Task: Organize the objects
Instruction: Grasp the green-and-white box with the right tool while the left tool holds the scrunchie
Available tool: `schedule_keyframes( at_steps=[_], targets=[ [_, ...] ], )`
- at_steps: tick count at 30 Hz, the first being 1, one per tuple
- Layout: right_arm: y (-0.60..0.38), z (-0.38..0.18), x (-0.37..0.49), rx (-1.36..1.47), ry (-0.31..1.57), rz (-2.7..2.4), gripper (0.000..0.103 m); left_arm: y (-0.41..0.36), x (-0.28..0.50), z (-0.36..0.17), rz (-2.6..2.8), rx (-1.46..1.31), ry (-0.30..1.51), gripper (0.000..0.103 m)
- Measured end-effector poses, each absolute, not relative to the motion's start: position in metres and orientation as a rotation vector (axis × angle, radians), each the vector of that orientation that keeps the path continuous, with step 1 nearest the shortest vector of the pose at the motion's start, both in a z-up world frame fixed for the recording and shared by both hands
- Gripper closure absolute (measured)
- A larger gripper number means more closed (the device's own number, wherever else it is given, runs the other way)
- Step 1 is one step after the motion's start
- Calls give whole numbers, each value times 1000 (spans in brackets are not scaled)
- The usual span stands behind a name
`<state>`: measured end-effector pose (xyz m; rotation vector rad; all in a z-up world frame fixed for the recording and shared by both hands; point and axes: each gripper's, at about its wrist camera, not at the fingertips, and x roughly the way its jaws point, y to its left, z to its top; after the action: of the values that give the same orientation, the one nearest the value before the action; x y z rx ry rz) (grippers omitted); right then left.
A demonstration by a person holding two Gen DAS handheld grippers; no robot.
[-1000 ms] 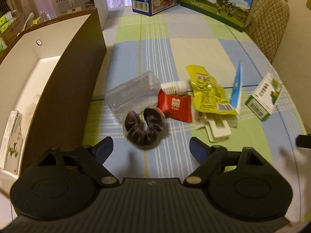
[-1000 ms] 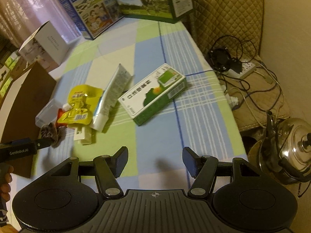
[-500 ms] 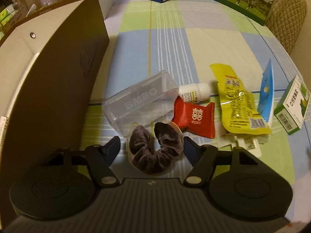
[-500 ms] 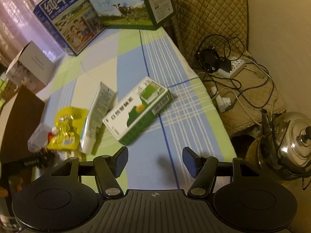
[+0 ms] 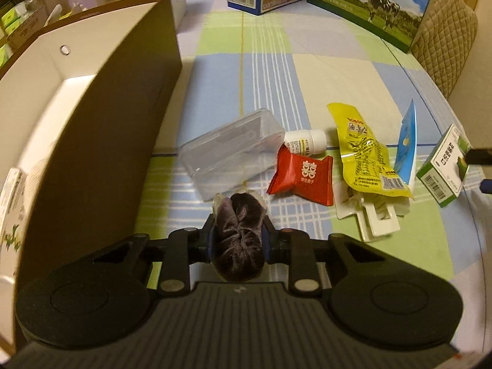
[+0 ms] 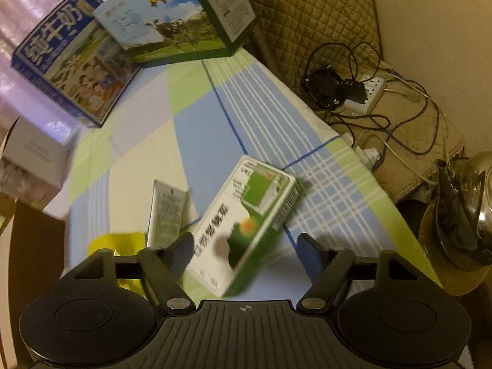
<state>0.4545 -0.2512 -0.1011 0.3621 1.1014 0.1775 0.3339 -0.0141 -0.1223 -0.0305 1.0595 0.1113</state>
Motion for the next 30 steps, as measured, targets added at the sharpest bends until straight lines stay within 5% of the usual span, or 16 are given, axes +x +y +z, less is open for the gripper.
schedule_keyframes(
  at_steps=[12, 20, 30],
  targets=[
    [-210, -127, 469, 94, 1099, 184, 24, -2, 318, -113, 136, -50, 1054, 79],
    [-212, -131, 432, -125, 1104, 373, 49, -4, 313, -115, 123, -52, 1067, 79],
    [-229, -133, 380, -240, 1155, 507, 49, -11, 301, -116, 92, -47, 1083, 79]
  ],
)
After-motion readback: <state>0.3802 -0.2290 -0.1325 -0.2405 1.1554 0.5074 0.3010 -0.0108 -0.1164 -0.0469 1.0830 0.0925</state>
